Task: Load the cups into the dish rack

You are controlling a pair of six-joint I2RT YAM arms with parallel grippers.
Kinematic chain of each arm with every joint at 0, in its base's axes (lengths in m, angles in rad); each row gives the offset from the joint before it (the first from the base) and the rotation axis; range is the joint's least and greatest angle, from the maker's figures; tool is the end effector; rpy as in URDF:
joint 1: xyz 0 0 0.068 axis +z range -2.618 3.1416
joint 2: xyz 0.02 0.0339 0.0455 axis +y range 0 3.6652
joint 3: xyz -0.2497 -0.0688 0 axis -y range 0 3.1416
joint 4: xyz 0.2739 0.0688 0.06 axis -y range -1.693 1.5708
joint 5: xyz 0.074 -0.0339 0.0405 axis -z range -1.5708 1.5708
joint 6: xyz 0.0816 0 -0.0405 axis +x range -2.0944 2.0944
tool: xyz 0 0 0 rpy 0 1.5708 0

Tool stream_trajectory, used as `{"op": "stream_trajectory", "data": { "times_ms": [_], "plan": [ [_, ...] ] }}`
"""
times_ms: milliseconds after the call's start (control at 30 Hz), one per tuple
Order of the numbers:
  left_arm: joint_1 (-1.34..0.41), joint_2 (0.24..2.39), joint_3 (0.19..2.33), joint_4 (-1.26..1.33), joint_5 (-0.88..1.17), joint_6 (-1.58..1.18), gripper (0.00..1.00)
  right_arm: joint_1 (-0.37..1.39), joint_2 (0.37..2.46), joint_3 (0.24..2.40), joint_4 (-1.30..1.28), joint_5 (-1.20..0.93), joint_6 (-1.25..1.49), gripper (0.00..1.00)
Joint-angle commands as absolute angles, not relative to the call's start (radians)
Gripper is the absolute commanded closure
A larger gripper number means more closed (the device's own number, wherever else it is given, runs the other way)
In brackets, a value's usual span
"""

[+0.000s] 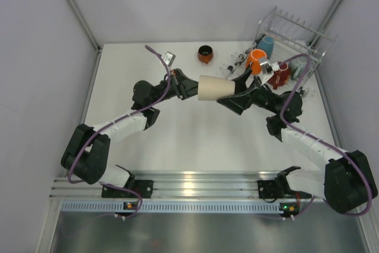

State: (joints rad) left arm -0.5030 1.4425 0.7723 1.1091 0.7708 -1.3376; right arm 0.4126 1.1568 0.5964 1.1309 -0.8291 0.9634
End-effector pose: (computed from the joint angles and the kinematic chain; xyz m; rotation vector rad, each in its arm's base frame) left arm 0.2880 -0.2233 0.2944 0.2339 1.5370 -1.9633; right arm 0.2435 0.1723 0.3171 -0.5344 1.2552 1.5958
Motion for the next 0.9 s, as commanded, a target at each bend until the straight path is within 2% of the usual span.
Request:
{"op": "stream_trajectory", "data": {
  "times_ms": [0, 267, 367, 467, 500, 567, 600, 667, 700, 733, 767, 833, 867],
  "plan": [
    [-0.508, 1.434, 0.762, 1.224, 0.787, -1.342, 1.00, 0.431, 1.154, 0.617, 1.227, -0.813, 0.948, 0.01],
    [-0.508, 1.420, 0.739, 1.224, 0.784, -1.335, 1.00, 0.436, 1.157, 0.615, 1.220, -0.804, 0.943, 0.01],
    [-0.508, 1.420, 0.738, 1.224, 0.782, -1.333, 1.00, 0.439, 1.154, 0.615, 1.220, -0.805, 0.940, 0.07],
    [-0.508, 1.422, 0.738, 1.223, 0.779, -1.330, 1.00, 0.440, 1.160, 0.623, 1.212, -0.810, 0.939, 0.27],
    [-0.508, 1.422, 0.736, 1.224, 0.770, -1.330, 0.99, 0.442, 1.163, 0.623, 1.209, -0.810, 0.939, 0.42],
    [-0.508, 1.430, 0.739, 1.224, 0.764, -1.335, 0.96, 0.442, 1.166, 0.624, 1.203, -0.804, 0.939, 0.55],
    [-0.508, 1.433, 0.742, 1.224, 0.761, -1.339, 0.88, 0.442, 1.169, 0.624, 1.198, -0.801, 0.939, 0.65],
    [-0.506, 1.439, 0.747, 1.221, 0.758, -1.341, 0.71, 0.440, 1.172, 0.635, 1.161, -0.796, 0.931, 0.75],
    [-0.506, 1.439, 0.747, 1.215, 0.753, -1.336, 0.61, 0.442, 1.172, 0.638, 1.137, -0.796, 0.927, 0.86],
    [-0.508, 1.431, 0.749, 1.201, 0.744, -1.327, 0.45, 0.442, 1.167, 0.646, 1.091, -0.790, 0.907, 0.94],
    [-0.508, 1.424, 0.750, 1.140, 0.735, -1.289, 0.40, 0.442, 1.163, 0.646, 1.057, -0.784, 0.896, 1.00],
    [-0.506, 1.378, 0.756, 1.044, 0.701, -1.224, 0.25, 0.440, 1.137, 0.661, 0.923, -0.759, 0.839, 1.00],
    [-0.506, 1.359, 0.764, 0.890, 0.681, -1.147, 0.18, 0.436, 1.112, 0.670, 0.861, -0.747, 0.812, 1.00]
  ]
}}
